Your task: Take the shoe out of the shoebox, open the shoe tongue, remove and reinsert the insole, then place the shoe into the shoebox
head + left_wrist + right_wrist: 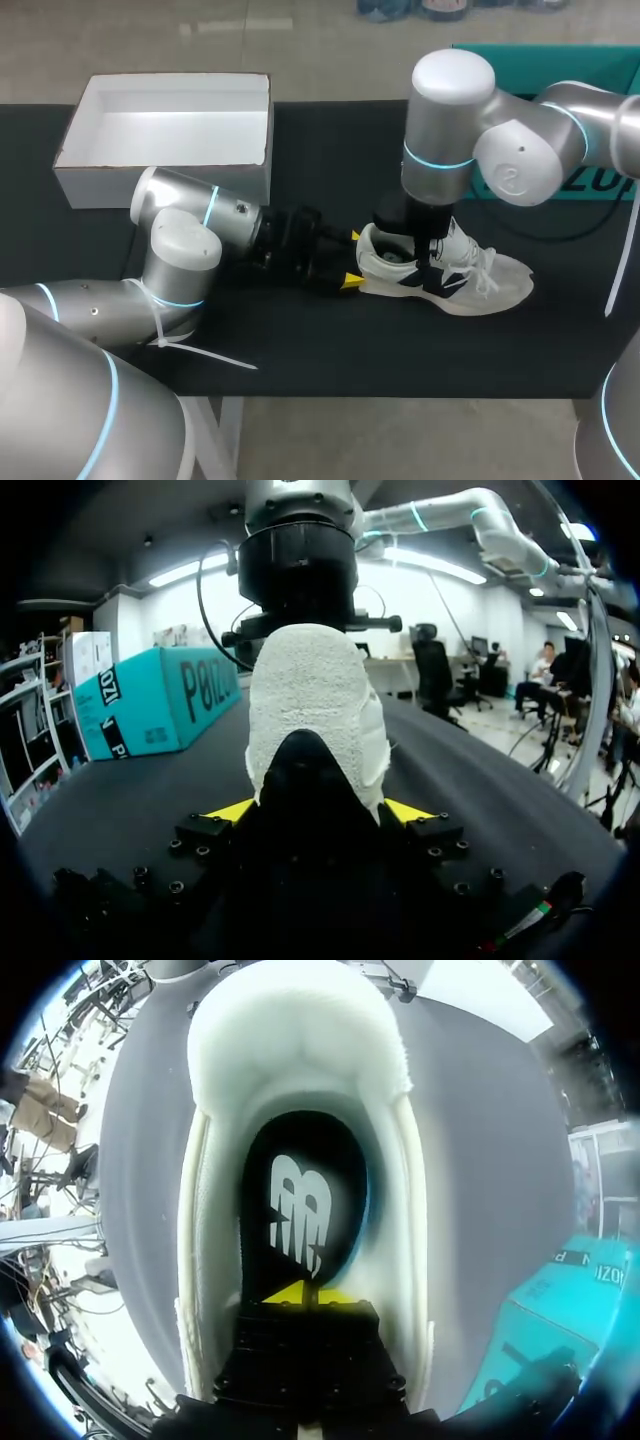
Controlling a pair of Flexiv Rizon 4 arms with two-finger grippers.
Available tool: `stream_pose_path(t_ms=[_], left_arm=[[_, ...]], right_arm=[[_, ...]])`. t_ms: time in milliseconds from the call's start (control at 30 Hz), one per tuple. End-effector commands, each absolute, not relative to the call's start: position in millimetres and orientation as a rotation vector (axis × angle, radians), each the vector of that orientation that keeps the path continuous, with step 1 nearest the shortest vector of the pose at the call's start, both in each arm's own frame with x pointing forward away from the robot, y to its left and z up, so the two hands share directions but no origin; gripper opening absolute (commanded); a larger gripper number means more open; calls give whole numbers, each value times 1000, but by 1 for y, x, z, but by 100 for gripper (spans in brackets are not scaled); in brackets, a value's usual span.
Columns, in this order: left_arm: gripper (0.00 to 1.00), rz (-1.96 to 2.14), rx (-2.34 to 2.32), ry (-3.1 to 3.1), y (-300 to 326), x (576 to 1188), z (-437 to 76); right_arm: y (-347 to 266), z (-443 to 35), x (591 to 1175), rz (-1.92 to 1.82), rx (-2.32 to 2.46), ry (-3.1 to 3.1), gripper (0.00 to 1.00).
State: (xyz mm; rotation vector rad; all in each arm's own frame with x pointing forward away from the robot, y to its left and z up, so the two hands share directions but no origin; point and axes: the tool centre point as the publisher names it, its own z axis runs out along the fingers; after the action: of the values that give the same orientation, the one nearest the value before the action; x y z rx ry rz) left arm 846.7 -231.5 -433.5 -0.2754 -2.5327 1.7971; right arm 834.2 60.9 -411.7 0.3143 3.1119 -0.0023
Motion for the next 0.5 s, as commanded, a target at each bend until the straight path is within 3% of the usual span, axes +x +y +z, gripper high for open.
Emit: stream_pose_path(t_ms=[33,500], left_arm=[[0,1794,-276,-2534,-235,847,-436],[0,1794,-276,-2534,-235,847,-436]], right_arm=[[64,-407,834,1,300,3114,0],[58,-383,842,11,263,3112,0]])
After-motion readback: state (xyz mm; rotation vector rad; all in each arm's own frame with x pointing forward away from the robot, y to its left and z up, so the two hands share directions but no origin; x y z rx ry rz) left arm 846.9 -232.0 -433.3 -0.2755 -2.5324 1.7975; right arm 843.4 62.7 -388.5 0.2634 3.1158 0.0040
